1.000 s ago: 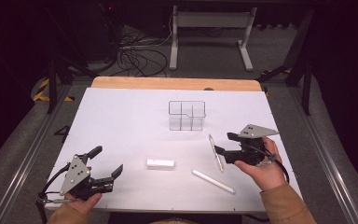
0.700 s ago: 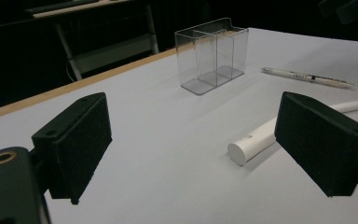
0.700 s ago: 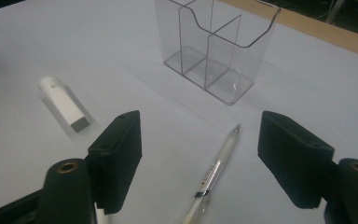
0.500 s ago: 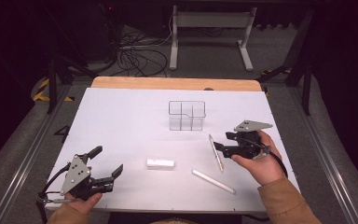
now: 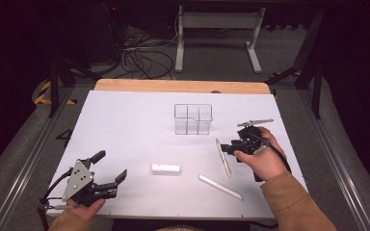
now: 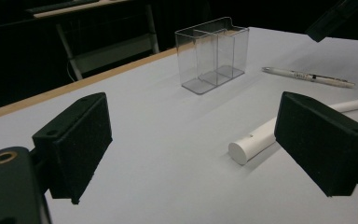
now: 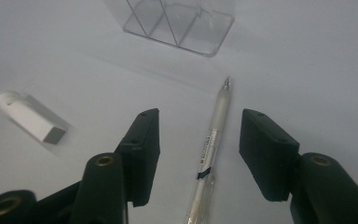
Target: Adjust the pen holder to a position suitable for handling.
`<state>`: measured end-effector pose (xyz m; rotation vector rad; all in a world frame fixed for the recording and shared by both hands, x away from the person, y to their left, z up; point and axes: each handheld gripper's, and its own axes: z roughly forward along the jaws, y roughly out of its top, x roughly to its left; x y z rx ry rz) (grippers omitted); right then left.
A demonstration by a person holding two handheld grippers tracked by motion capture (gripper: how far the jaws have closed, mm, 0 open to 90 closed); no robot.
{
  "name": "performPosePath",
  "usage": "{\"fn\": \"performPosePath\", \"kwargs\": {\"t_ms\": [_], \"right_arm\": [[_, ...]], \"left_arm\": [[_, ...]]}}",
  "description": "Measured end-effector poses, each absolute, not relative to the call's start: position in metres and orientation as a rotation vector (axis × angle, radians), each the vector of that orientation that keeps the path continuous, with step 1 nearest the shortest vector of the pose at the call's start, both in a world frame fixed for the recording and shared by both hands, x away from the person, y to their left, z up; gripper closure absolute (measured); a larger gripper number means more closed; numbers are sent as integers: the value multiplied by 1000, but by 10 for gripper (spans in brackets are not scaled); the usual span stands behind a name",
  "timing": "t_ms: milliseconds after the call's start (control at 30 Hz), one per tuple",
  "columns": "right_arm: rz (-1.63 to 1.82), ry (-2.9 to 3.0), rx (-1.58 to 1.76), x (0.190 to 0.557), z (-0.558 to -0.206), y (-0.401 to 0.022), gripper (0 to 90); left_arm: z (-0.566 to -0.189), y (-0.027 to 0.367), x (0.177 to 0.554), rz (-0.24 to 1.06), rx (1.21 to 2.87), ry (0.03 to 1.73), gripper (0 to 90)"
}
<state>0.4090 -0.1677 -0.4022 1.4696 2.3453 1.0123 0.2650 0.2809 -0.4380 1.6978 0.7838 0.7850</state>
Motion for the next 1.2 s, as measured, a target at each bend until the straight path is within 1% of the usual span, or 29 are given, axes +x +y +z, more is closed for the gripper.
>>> {"fn": "performPosePath", "kwargs": {"t_ms": [133, 400, 667, 733, 1100, 1200], "right_arm": [[969, 2349, 1522, 414, -405, -165, 520], [882, 2363, 1597, 423, -410, -158, 534], [810, 2381, 1611, 430, -414, -152, 573], [782, 2384, 1603, 433, -415, -151, 600], [683, 2411, 1646, 445, -428, -141, 585], [655, 2417, 1660, 447, -431, -139, 614]], "left_arm": [[-438, 281, 265, 786, 1698, 784, 118], [-438, 281, 265, 786, 1700, 783, 118], [-438, 281, 265, 789, 1703, 784, 118], [-438, 281, 265, 790, 1704, 785, 119], [-439, 281, 265, 792, 1703, 787, 120], [-439, 281, 266, 792, 1705, 787, 121]]}}
